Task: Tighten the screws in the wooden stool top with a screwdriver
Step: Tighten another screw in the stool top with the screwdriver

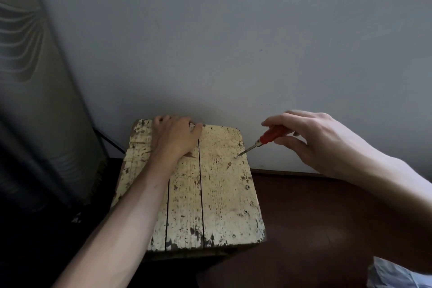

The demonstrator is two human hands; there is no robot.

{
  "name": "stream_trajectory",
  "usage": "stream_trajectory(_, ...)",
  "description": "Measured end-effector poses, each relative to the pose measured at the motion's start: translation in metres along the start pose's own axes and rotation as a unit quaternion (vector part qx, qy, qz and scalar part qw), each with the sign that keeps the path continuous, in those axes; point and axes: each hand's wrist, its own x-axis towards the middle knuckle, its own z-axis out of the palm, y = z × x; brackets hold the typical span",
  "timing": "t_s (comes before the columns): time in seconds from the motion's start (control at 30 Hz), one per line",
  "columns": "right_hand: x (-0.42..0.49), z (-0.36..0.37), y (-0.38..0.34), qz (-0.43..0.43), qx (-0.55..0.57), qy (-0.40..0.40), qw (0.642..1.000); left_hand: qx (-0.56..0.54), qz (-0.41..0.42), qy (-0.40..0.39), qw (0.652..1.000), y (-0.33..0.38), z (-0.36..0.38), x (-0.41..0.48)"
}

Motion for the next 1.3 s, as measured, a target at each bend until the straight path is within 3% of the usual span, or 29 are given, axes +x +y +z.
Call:
stream_trajectory(0.2,0.000,-0.003,0.003,0.004,-0.030,-0.005,1.000,0.007,0.003,0.001,1.000,0.000,0.000,0.000)
stream_trajectory(0.43,0.003,0.013,0.000,0.070,-0.030,0.053,0.996,0.013,-0.002,-0.002,1.000,0.001,0.000,0.000)
stream_trajectory(0.53,0.001,0.015,-0.005,0.068,0.029,0.082,0.994,0.010,-0.002,-0.007,1.000,0.001,-0.001,-0.001)
stream_trajectory(0.67,-0.002,0.012,-0.002,0.035,0.078,0.043,0.995,0.007,0.000,-0.004,1.000,0.001,-0.003,-0.001)
stream_trajectory(0.9,-0.002,0.003,0.007,0.039,0.010,-0.006,0.999,0.013,-0.002,-0.007,1.000,0.002,-0.004,-0.001)
stream_trajectory(1.17,0.002,0.008,-0.002,0.104,-0.038,0.006,0.994,0.011,0.001,-0.001,1.000,0.001,-0.001,-0.001)
stream_trajectory(1.3,-0.002,0.015,-0.003,0.120,-0.008,0.036,0.992,0.003,0.001,0.005,1.000,0.001,-0.001,-0.001)
